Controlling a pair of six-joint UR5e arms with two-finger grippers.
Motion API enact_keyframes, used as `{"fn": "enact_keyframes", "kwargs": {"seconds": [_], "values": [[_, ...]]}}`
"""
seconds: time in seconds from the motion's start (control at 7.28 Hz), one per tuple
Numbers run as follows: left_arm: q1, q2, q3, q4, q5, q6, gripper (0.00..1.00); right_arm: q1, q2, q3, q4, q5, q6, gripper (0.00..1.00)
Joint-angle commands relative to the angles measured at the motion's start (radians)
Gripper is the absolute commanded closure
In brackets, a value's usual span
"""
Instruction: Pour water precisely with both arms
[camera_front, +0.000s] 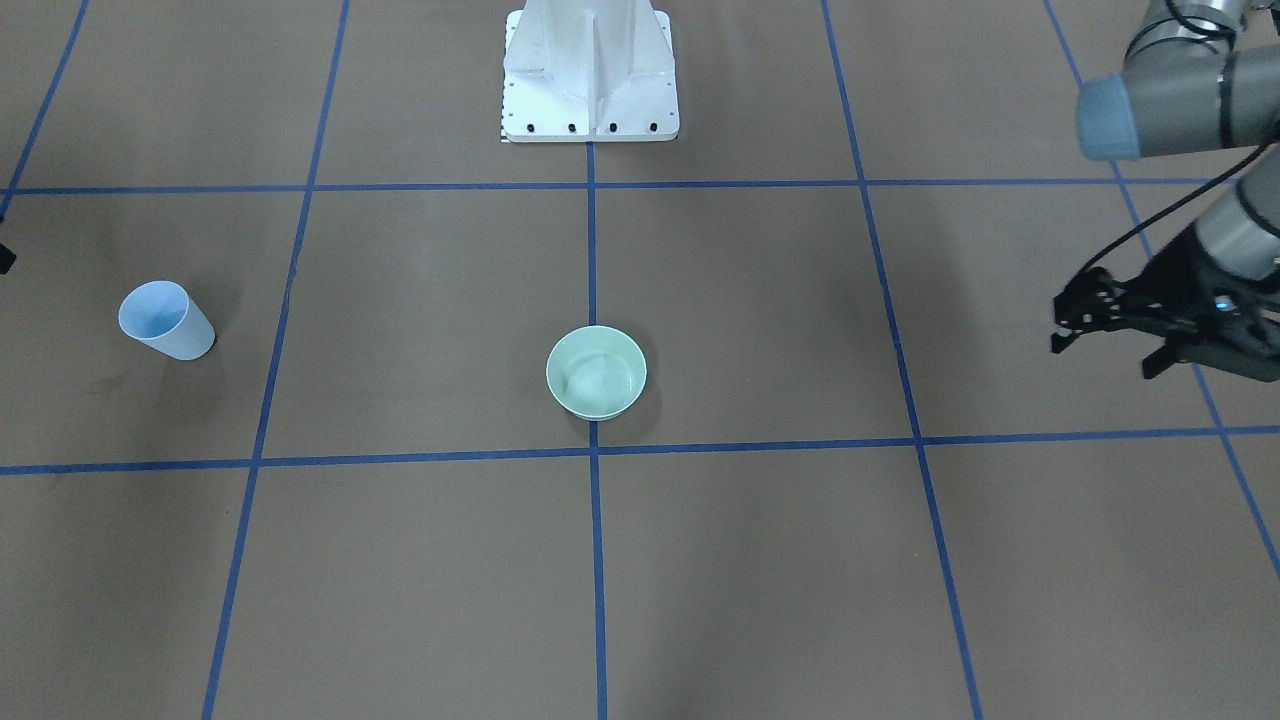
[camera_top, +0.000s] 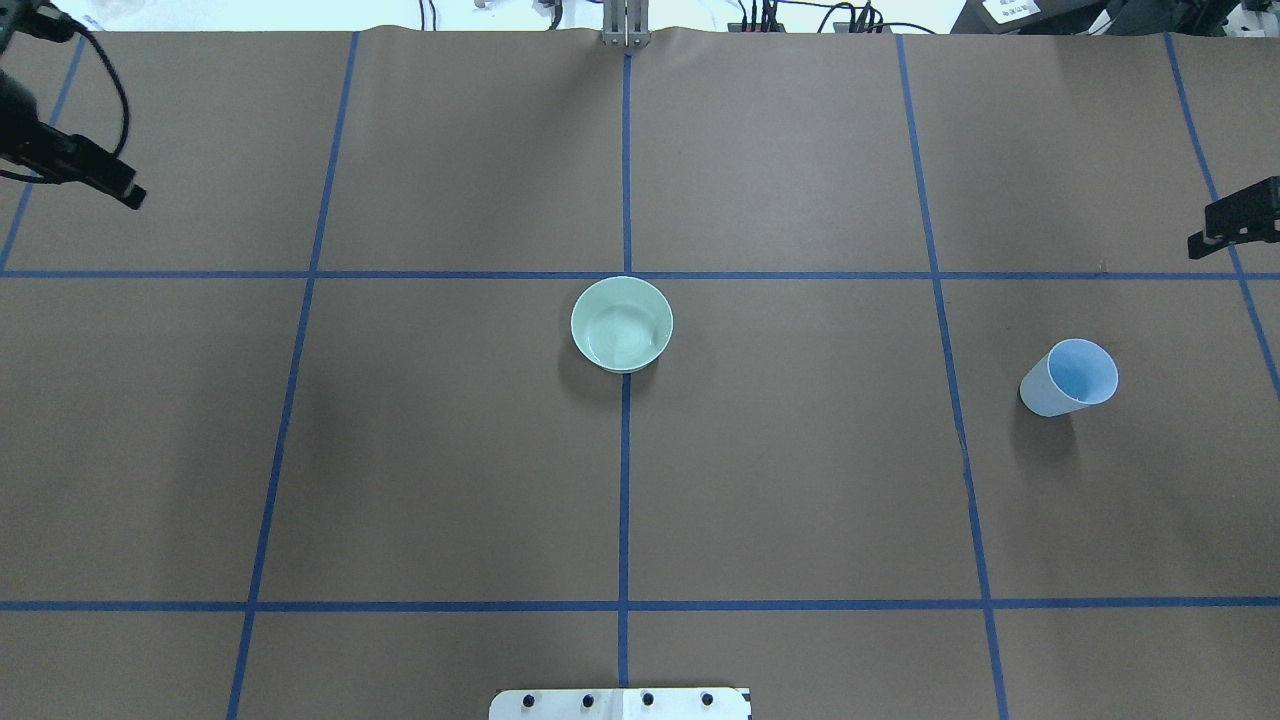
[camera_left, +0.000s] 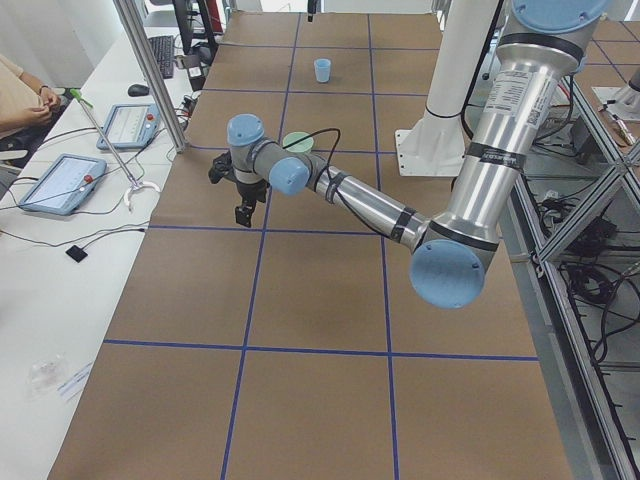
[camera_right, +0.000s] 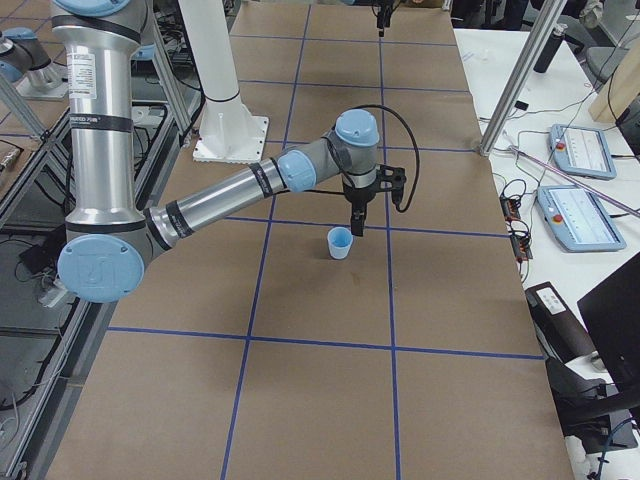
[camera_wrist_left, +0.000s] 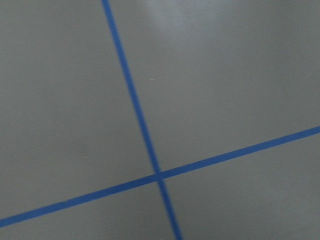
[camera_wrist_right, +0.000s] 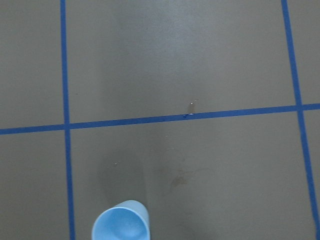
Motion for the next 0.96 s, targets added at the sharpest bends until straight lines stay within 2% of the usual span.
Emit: {"fn": "enact_keyframes", "kwargs": {"seconds": [0.0,0.14,0.27,0.41,0.69,0.82], "values": [[-0.191,0.042,0.067,0.083,-0.037,0.341,0.0,-0.185,0.04,0.083,0.006,-0.211,0.309,0.0],[-0.229,0.042,0.148,0.076,-0.039,0.439,0.0,-0.286,0.062,0.104,0.004,-0.352,0.446,0.0],[-0.23,0.042,0.182,0.071,-0.039,0.483,0.0,-0.398,0.08,0.111,0.004,-0.505,0.588,0.0],[-0.237,0.044,0.189,0.072,-0.039,0.486,0.0,-0.531,0.085,0.115,0.0,-0.706,0.699,0.0],[-0.247,0.044,0.192,0.077,-0.039,0.486,0.0,-0.687,0.062,0.115,-0.023,-0.957,0.856,0.0],[-0.247,0.046,0.192,0.082,-0.039,0.486,0.0,-0.756,0.057,0.111,-0.108,-1.058,0.922,0.0]]}}
